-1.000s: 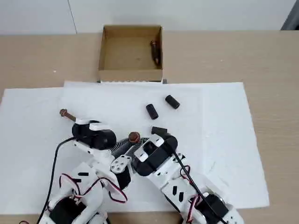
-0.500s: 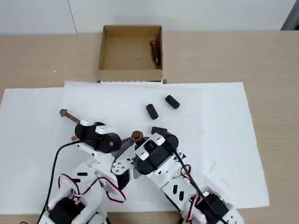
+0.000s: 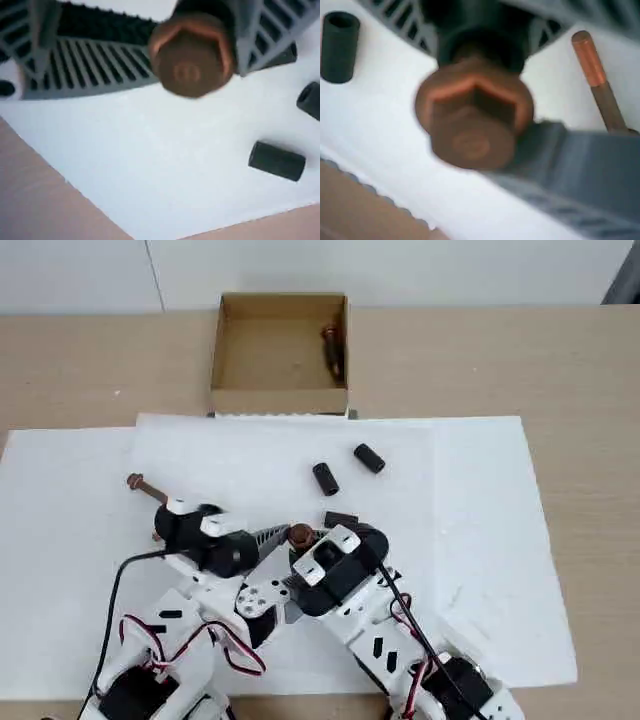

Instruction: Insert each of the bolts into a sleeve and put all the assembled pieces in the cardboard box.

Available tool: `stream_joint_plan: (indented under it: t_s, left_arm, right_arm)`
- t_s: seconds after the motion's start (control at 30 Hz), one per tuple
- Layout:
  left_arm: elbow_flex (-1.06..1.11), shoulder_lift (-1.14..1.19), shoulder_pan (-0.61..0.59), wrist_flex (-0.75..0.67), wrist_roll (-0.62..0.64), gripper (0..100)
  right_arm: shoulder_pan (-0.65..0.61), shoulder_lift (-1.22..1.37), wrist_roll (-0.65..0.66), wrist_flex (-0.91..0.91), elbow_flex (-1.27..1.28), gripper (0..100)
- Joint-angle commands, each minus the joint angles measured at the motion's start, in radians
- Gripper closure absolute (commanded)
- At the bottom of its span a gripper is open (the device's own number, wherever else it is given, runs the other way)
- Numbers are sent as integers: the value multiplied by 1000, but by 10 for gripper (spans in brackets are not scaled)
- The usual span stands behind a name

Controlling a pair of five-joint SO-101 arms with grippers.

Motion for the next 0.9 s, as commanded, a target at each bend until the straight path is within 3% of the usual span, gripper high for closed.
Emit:
stream_joint_plan:
  t_s: [0.0,0.17,0.5,0.73,0.87]
  left_arm:
    - [-31,-8,0,-44,-48,840]
    - [-25,-8,0,-44,-49,919]
    - [-25,-6,-118,-40,-52,810]
    - [-27,-8,-121,-41,-52,806]
    - [-28,-8,-196,-44,-71,809]
  right_arm:
    - [-4,2,9,-24,-11,996]
    - [-4,2,9,-24,-11,996]
    - [-4,2,11,-25,3,996]
    - [-4,2,11,-25,15,996]
    - [16,2,11,-25,8,996]
